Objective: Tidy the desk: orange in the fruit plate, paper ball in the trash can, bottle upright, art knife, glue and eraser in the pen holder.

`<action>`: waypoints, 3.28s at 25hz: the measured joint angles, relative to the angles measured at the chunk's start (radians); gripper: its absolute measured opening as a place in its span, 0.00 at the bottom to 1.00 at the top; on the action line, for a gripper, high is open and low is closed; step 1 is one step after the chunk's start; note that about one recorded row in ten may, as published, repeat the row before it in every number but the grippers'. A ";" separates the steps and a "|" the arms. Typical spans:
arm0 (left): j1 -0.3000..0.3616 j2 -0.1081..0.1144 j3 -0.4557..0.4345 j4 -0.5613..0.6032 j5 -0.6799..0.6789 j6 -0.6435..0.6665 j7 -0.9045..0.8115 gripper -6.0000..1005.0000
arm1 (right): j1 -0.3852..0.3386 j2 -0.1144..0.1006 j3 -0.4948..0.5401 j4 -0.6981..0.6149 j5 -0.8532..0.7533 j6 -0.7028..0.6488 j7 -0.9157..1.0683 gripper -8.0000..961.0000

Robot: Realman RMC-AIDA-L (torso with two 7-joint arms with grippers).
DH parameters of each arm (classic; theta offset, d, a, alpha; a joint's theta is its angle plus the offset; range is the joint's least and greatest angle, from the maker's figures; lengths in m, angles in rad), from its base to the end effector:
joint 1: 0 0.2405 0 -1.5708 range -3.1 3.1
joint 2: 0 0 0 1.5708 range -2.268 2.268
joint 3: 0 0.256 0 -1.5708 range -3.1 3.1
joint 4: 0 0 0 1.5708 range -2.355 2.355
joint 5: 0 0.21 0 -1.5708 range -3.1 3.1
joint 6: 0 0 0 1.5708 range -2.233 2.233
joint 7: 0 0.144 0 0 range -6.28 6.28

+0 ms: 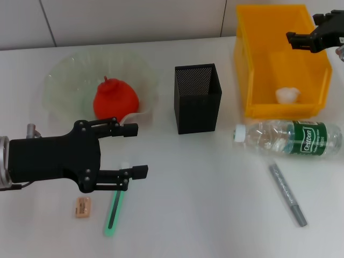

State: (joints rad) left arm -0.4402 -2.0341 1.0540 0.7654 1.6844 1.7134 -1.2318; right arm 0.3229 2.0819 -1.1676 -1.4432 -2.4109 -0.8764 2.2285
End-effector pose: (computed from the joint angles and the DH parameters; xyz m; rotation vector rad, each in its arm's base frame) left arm -0.2268 0.2992 0.0028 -2.9260 -0.1584 -0.8748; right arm 0.2387 0.3909 0.0962 -2.0447 0.6255 0.0783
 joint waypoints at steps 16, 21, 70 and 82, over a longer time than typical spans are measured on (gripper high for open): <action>0.000 -0.012 0.005 -0.001 0.001 -0.008 -0.001 0.81 | -0.166 0.000 0.201 -0.013 0.814 -0.314 -0.530 0.74; -0.002 -0.018 0.006 -0.002 0.003 -0.025 -0.010 0.81 | -0.173 0.000 0.242 -0.006 0.834 -0.415 -0.585 0.74; 0.001 -0.029 0.012 -0.001 0.003 -0.014 -0.038 0.81 | 0.178 -0.040 0.289 -0.265 -0.320 -1.046 -0.458 0.74; -0.002 -0.031 0.012 -0.001 0.003 -0.013 -0.061 0.81 | 0.265 -0.031 0.216 -0.041 -0.368 -0.883 -0.513 0.74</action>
State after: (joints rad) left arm -0.4426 -2.0648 1.0661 0.7644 1.6873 1.7008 -1.2926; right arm 0.5881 2.0510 -0.9511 -1.4844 -2.7793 -1.7599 1.7156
